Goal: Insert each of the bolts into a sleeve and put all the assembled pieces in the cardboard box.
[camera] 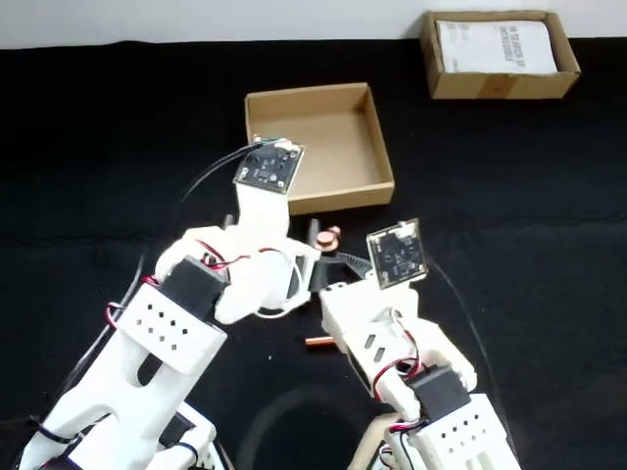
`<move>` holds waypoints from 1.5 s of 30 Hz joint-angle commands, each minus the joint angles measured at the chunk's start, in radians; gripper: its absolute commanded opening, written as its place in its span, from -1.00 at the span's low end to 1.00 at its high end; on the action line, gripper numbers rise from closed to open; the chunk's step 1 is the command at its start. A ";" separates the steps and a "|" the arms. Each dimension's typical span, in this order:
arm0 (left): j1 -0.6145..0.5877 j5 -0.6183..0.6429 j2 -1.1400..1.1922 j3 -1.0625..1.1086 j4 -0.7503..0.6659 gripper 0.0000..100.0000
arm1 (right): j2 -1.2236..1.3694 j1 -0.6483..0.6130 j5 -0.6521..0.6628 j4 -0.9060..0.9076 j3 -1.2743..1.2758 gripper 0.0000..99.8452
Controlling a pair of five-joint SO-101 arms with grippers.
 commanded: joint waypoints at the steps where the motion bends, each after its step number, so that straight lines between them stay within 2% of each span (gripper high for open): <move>1: 0.022 -0.008 -0.088 -0.041 0.140 -0.38 | -0.001 0.081 0.040 0.013 -0.021 -0.98; 6: 0.076 -0.012 -0.286 -0.186 0.275 -0.54 | -0.001 0.108 0.091 0.117 -0.048 -0.98; 11: 0.091 -0.014 -0.438 -0.266 0.288 -0.87 | 0.019 0.114 0.095 0.122 -0.148 -0.98; 13: 0.053 -0.015 -0.472 -0.263 0.290 -1.00 | 0.076 0.122 0.095 0.125 -0.226 -0.98; 19: -0.202 -0.015 -0.512 -0.153 0.264 -0.98 | 0.375 0.242 0.095 0.139 -0.634 -0.98; 23: -0.443 -0.009 -0.512 0.013 0.086 -0.98 | 0.639 0.251 0.149 0.289 -0.961 -0.98; 26: -0.599 -0.008 -0.512 0.173 -0.123 -0.98 | 0.849 0.228 0.285 0.441 -1.188 -0.98; 30: -0.733 -0.008 -0.513 0.410 -0.362 -0.98 | 1.121 0.220 0.528 0.608 -1.484 -0.98; 33: -0.774 -0.008 -0.513 0.573 -0.512 -0.98 | 1.290 0.220 0.700 0.647 -1.699 -0.98; 38: -0.777 -0.008 -0.513 0.802 -0.738 -0.98 | 1.500 0.219 0.951 0.648 -1.975 -0.98; 45: -0.782 -0.008 -0.513 1.033 -1.025 -0.98 | 1.664 0.222 1.234 0.642 -2.022 -0.98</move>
